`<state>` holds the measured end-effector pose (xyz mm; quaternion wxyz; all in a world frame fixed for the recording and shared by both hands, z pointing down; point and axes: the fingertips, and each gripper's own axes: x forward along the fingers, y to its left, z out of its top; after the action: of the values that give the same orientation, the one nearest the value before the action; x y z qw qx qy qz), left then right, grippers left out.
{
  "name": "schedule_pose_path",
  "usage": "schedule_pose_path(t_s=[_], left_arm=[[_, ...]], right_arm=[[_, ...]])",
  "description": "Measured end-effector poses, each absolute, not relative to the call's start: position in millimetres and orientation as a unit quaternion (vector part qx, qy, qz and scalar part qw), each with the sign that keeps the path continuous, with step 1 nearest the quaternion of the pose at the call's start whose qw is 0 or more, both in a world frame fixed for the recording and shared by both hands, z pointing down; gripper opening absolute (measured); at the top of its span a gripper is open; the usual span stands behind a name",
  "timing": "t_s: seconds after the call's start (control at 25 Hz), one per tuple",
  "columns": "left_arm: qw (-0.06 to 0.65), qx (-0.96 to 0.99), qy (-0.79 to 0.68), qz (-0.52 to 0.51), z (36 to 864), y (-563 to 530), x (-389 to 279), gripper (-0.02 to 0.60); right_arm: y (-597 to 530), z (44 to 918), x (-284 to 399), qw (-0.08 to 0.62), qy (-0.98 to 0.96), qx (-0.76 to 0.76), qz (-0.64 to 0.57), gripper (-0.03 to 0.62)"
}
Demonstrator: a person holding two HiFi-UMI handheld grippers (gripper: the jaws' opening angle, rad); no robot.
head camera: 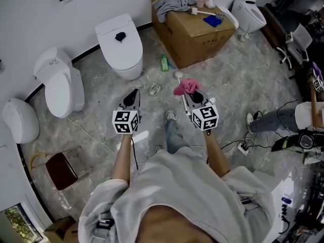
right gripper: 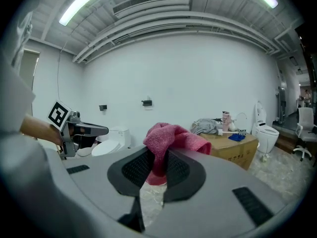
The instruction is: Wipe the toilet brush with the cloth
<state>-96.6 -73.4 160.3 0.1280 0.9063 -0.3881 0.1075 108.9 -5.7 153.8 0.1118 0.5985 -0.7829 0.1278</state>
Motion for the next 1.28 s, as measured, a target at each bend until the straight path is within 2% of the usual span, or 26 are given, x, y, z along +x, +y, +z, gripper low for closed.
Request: schedule_pose_path(t_s=[0.72,1.28], left_arm=[[0.161,0.877,-0.411,0.189,245,-217,-7,0.023],[0.181,0.862,-0.42,0.217,343,-225,-27,0.023]], right_arm=[[-186,228,173,0.119,-0.817,0.532,0.188,0.067],[-222,306,163,0.117,-0.825,0.521,0.187,0.067]])
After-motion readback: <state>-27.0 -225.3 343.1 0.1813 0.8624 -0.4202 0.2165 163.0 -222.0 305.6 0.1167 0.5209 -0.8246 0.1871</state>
